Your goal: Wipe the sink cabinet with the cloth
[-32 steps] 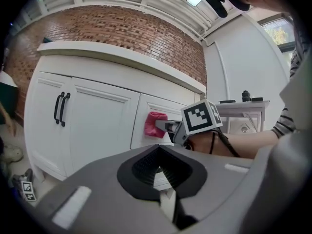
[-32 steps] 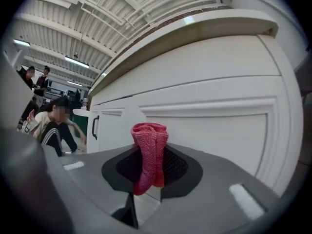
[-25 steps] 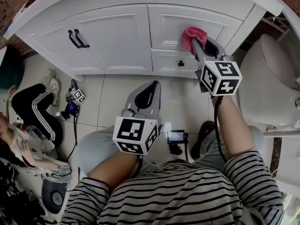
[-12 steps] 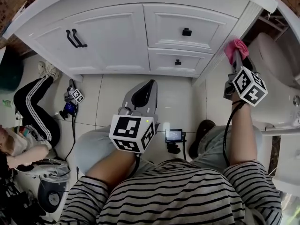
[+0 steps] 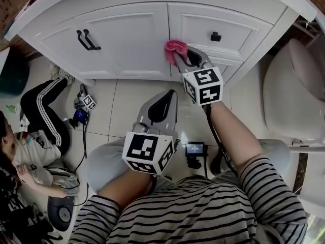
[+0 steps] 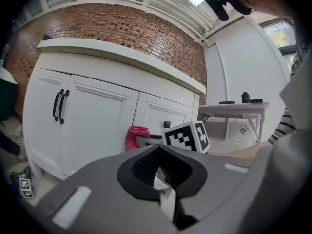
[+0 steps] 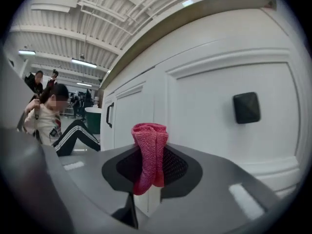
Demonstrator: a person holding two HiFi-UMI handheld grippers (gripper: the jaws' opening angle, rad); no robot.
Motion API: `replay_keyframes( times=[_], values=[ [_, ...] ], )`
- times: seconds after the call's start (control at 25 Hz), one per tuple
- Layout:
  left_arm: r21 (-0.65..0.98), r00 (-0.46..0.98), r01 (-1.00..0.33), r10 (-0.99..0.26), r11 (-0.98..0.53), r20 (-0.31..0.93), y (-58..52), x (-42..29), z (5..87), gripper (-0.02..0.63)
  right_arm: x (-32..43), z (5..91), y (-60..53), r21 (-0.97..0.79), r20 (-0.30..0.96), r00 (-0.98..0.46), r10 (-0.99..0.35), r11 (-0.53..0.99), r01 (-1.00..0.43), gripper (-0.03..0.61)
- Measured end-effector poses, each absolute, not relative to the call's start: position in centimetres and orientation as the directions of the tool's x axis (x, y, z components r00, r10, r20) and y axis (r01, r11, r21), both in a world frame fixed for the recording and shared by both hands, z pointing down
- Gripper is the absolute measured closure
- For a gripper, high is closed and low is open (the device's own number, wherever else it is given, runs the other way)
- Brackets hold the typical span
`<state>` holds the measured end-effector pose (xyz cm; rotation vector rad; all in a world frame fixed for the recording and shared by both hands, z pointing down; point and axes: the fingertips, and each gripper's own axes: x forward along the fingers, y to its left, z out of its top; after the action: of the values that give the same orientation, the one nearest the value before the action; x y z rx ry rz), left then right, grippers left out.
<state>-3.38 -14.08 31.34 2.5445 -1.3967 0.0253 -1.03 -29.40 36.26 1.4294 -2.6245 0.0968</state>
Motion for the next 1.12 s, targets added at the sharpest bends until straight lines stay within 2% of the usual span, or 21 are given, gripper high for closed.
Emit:
replay_keyframes(
  times=[0.12,0.28,0.56,0.72,0.84,1.0,1.12],
  values=[
    [0.197,0.534,-0.84,-0.835,-0.506,0.13,-14.4,-4.0,31.4,0.614,-0.8,36.8,-30.4,0.065,0.176,-0.511,-0.841,0.528,-0.847,0.491],
    [0.229,0.545,-0.829,-0.829,-0.51,0.126,-14.5,-4.2,31.3,0.614,6.0,37.7,-29.8,0.069,0.19,-0.412,-0.891,0.43,-0.9,0.488],
    [0.237,0.564,-0.817,-0.812,-0.525,0.146,-14.2,-2.9,32.0,0.614,21.2,38.8,-27.4,0.021,0.22,-0.118,-0.968,0.126,-0.992,0.486],
    [0.24,0.57,-0.813,-0.808,-0.53,0.15,-13.7,-2.6,32.0,0.614,26.8,39.2,-25.9,-0.031,0.253,0.029,-0.967,-0.038,-0.999,0.49],
    [0.239,0.565,-0.816,-0.813,-0.526,0.14,-13.6,-2.9,31.7,0.614,23.6,38.8,-25.3,-0.066,0.233,-0.048,-0.971,0.034,-0.997,0.491],
    [0.24,0.552,-0.824,-0.823,-0.513,0.135,-14.0,-3.3,31.6,0.614,9.9,40.5,-26.0,-0.057,0.242,-0.368,-0.898,0.365,-0.929,0.491],
    [0.238,0.546,-0.829,-0.825,-0.507,0.147,-14.3,-3.5,32.0,0.614,0.3,42.4,-26.7,0.001,0.274,-0.526,-0.805,0.547,-0.837,0.491]
  ],
)
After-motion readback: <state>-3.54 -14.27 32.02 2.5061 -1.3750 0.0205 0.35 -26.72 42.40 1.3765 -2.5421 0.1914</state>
